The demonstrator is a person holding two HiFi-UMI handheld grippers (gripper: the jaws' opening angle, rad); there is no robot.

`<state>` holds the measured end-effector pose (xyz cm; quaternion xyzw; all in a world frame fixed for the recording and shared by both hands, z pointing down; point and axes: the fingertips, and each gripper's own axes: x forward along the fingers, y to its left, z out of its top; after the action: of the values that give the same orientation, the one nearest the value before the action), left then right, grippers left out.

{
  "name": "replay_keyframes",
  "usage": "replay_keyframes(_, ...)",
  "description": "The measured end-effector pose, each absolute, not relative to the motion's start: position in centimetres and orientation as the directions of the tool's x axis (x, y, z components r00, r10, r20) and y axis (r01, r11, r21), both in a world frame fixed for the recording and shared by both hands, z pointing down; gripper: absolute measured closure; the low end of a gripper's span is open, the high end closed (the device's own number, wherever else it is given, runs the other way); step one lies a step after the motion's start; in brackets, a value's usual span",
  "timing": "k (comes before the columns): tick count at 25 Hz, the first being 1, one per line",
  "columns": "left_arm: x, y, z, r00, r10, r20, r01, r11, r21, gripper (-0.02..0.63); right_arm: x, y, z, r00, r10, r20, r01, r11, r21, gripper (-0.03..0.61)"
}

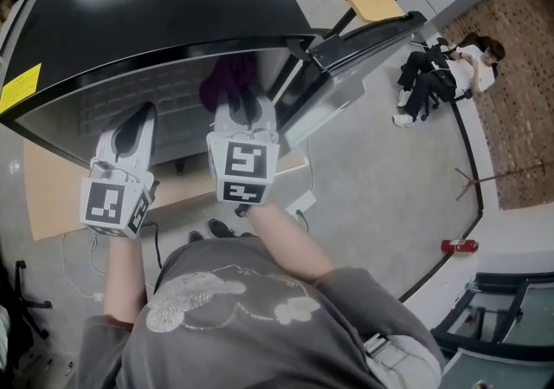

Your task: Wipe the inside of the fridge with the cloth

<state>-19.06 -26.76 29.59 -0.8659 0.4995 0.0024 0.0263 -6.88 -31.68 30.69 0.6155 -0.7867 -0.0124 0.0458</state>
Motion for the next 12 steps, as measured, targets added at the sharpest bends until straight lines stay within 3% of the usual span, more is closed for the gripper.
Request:
replay_keyframes(7, -19.4, -25.3, 31.2, 0.518, -0.855, 0.000, -0.855, -0.518, -0.018, 0.597, -4.3, -27.9, 32.3, -0.208, -0.976, 0.061, -0.971, 0.213, 0.105, 0.538)
replay_keyframes(12, -21.1, -23.9, 32.5, 0.492, -0.870, -0.018, -0.870, -0.492, 0.005, 0.597, -6.9, -24.9, 33.5, -0.376, -0.926, 0.032, -0.920, 0.377, 0.107, 0.538)
